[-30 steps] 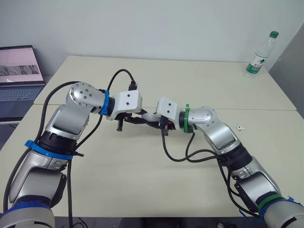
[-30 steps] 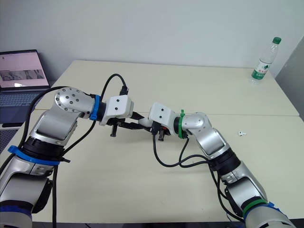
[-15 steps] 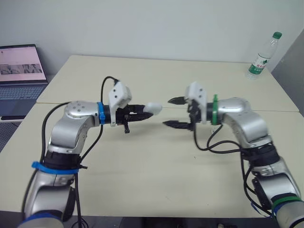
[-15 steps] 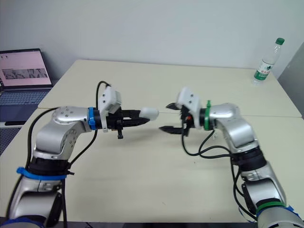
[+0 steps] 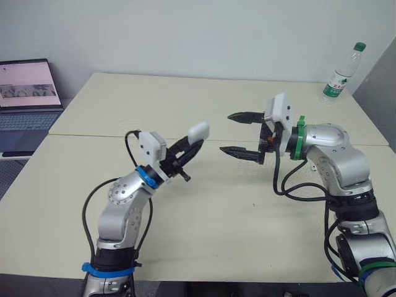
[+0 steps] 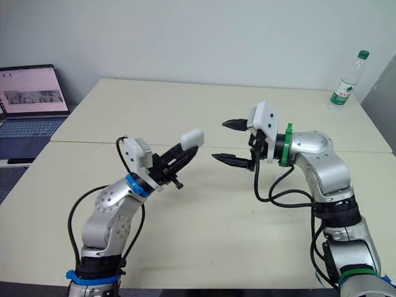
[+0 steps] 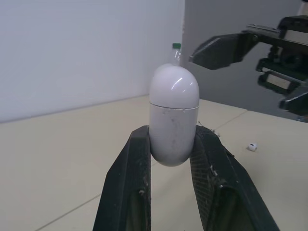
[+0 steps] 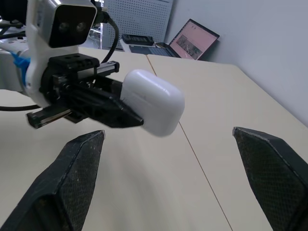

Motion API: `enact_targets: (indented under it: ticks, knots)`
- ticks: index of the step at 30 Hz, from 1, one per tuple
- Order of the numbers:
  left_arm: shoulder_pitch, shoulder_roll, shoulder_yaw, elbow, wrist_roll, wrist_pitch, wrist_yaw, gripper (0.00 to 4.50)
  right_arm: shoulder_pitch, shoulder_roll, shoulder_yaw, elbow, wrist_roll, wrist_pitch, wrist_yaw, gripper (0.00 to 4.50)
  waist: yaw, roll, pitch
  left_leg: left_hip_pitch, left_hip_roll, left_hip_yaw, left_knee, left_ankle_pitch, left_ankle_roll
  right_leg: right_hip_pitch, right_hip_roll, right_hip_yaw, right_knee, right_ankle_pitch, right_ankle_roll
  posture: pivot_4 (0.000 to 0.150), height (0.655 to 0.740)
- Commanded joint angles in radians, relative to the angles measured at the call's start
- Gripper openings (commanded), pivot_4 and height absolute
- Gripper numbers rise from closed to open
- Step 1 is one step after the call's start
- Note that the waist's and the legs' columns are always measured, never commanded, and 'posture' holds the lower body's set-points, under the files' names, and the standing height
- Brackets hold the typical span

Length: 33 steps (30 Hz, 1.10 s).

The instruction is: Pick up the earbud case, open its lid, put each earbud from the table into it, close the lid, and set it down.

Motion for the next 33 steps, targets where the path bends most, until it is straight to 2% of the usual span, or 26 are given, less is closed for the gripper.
enact_targets:
  ticks: [1, 13, 33]
  knots:
    - [-0.010, 0.003, -0.013, -0.052, -0.053, 0.012, -0.007, 0.74, -0.050, 0.009, 0.009, 0.016, -0.007, -0.051, 0.013, 4.46, 0.000, 0.000, 0.000, 0.000, 0.000, 0.000, 0.000, 0.000, 0.000, 0.000, 0.000, 0.000, 0.000, 0.000, 0.000, 0.150, 0.7400]
    - [-0.025, 0.074, -0.059, -0.079, -0.113, 0.079, -0.054, 0.74, -0.098, 0.039, 0.012, 0.092, -0.007, -0.075, -0.002, 4.46, 0.000, 0.000, 0.000, 0.000, 0.000, 0.000, 0.000, 0.000, 0.000, 0.001, 0.000, 0.000, 0.000, 0.000, 0.000, 0.150, 0.7400]
    - [-0.035, 0.098, -0.067, -0.095, -0.137, 0.099, -0.054, 0.74, -0.105, 0.028, 0.005, 0.142, -0.019, -0.101, 0.021, 4.46, 0.000, 0.000, 0.000, 0.003, 0.000, 0.000, -0.001, 0.000, 0.000, 0.003, 0.000, 0.000, -0.001, 0.000, 0.000, 0.150, 0.7400]
